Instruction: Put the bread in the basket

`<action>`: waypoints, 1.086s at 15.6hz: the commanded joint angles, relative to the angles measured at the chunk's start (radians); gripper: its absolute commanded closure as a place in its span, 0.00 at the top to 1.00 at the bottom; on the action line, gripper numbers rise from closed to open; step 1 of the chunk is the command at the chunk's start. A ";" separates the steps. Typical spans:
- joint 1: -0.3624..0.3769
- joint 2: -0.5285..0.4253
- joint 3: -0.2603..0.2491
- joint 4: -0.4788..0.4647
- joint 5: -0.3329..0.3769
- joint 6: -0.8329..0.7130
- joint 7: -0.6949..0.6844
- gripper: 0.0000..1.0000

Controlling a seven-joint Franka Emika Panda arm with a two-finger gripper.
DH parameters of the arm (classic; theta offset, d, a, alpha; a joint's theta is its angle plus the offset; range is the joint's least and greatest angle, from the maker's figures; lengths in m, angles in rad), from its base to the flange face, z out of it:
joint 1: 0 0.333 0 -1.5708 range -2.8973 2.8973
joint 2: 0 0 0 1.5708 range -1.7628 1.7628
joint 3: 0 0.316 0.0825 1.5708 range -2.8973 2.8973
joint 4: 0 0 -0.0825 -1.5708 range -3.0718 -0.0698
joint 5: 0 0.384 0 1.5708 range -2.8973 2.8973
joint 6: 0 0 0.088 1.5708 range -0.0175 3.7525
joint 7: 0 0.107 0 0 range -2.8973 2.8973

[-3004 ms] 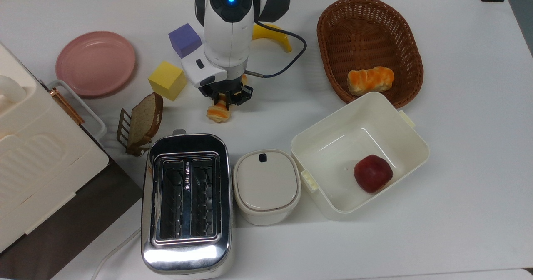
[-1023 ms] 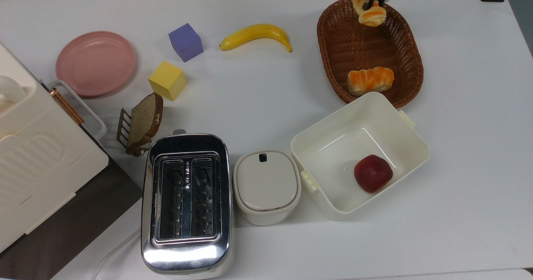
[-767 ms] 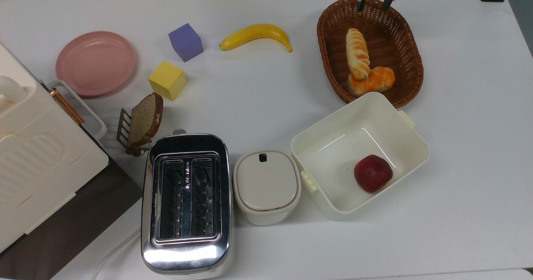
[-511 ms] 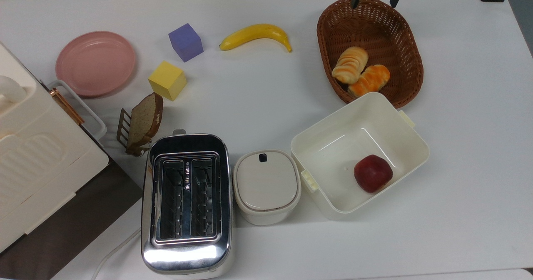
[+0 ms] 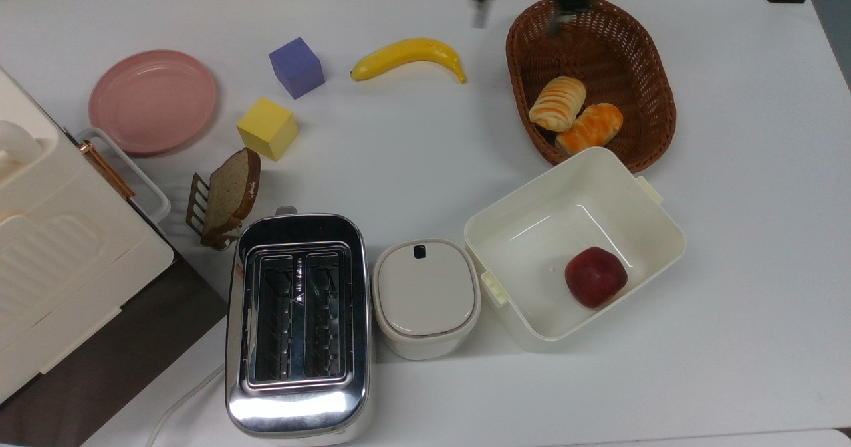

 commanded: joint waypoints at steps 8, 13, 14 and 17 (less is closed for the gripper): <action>-0.359 0.003 -0.082 0.242 0.018 -0.276 -0.279 1.00; -0.351 0.028 -0.090 0.245 0.021 -0.274 -0.290 1.00; -0.351 0.034 -0.089 0.247 0.020 -0.274 -0.290 1.00; -0.350 0.035 -0.085 0.245 0.021 -0.274 -0.290 1.00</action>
